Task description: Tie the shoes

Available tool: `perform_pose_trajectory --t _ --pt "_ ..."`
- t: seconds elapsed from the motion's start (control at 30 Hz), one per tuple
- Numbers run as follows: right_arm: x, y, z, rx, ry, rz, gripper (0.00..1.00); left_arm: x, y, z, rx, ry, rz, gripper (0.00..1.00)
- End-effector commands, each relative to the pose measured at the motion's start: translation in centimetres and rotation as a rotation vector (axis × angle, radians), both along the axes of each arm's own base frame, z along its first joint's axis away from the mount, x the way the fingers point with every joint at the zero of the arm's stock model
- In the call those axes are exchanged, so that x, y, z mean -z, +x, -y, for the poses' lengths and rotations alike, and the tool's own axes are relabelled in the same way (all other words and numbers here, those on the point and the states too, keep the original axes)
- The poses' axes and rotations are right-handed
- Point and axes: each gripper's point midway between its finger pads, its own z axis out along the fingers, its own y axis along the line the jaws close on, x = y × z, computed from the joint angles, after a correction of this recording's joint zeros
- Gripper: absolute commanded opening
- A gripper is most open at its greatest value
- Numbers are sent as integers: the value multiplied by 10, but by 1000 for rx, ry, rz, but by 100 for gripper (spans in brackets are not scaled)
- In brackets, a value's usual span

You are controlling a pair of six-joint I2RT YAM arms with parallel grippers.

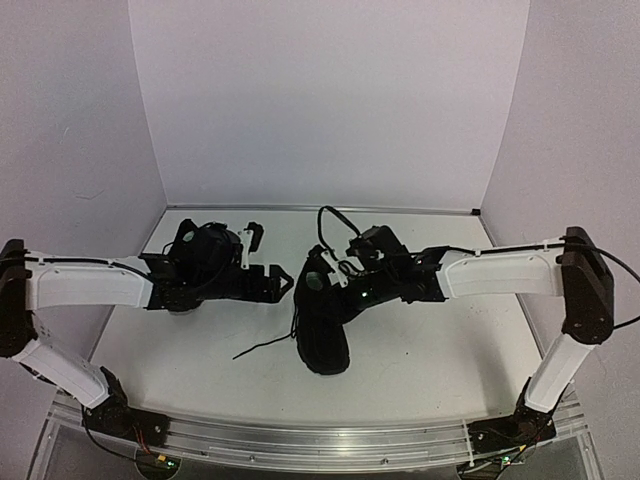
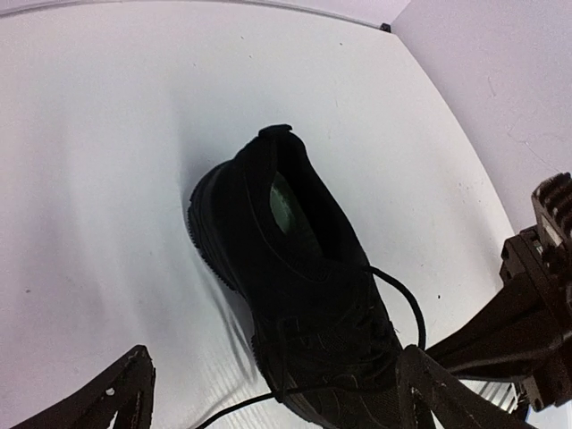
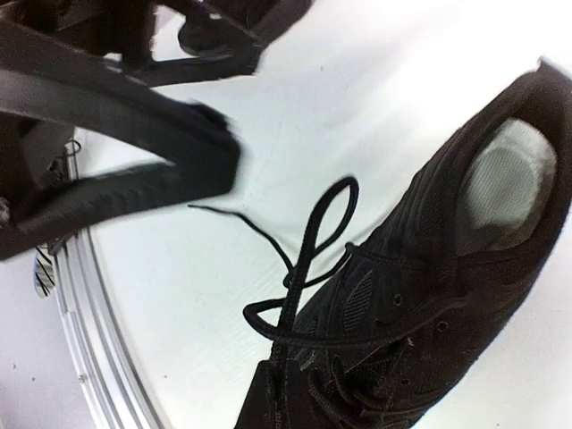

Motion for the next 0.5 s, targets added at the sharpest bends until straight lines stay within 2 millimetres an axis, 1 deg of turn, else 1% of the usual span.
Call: perform_pose_trajectory --t 0.0,0.07,0.17,0.23,0.3,0.37,0.47 --pt "-6 10 17 82 -7 -11 0 12 -9 -46 -52 263 -26 93" --pt "-5 14 20 98 -10 -16 0 26 -18 -56 -44 342 -95 90" --pt "-3 17 22 107 -14 -24 0 55 -38 -53 32 404 -218 84" --pt "-1 18 23 110 -20 -28 0 71 -50 -52 72 460 -262 77" --pt "2 19 24 114 -24 -32 0 85 -57 -52 107 508 -292 70" --pt "2 20 26 121 -25 -35 0 97 -65 -51 157 534 -320 65" --pt "1 21 28 126 -24 -35 0 112 -69 -56 187 594 -341 55"
